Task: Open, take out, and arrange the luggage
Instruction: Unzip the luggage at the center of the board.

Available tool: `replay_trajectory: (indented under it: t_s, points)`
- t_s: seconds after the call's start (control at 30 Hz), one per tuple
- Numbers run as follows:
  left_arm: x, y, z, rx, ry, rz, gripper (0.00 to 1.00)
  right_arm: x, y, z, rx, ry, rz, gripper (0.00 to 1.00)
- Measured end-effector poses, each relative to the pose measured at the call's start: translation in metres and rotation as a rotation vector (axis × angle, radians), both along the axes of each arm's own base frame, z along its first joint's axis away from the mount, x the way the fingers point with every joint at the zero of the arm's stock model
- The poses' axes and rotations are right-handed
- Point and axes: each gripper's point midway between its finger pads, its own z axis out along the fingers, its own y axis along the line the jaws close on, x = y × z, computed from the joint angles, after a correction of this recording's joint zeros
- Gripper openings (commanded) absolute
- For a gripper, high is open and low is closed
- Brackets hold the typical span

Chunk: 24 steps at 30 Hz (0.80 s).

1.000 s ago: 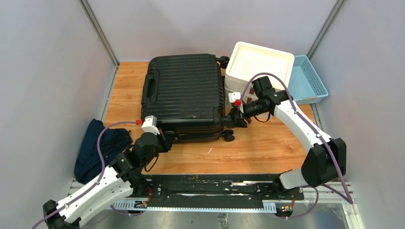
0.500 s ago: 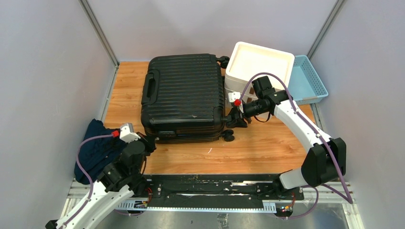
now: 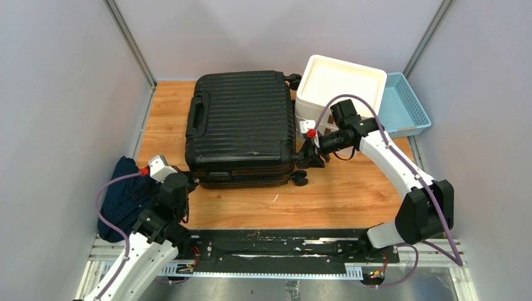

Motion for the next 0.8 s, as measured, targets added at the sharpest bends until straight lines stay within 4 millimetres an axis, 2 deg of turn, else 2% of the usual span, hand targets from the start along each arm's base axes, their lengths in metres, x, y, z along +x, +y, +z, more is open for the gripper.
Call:
replay_trajectory:
  t_s: [0.23, 0.37, 0.67, 0.7, 0.77, 0.8]
  points:
    - [0.014, 0.025, -0.008, -0.039, 0.04, 0.101, 0.0, 0.0, 0.0, 0.0, -0.001, 0.005, -0.002, 0.05]
    - [0.019, 0.042, -0.005, -0.056, 0.013, 0.172, 0.0, 0.0, 0.0, -0.001, -0.004, 0.011, -0.003, 0.05]
    - [0.02, 0.05, -0.008, -0.076, -0.007, 0.201, 0.0, 0.0, 0.0, -0.001, -0.004, 0.015, -0.004, 0.06]
    - [0.02, 0.049, -0.007, -0.08, -0.011, 0.195, 0.02, 0.0, 0.0, -0.001, -0.004, 0.015, -0.004, 0.07]
    - [0.021, 0.045, -0.006, -0.09, -0.017, 0.175, 0.21, 0.0, 0.0, 0.0, -0.003, 0.016, -0.004, 0.09]
    - [0.02, 0.044, -0.005, -0.089, -0.018, 0.165, 0.27, 0.0, 0.0, 0.0, -0.003, 0.016, -0.004, 0.09]
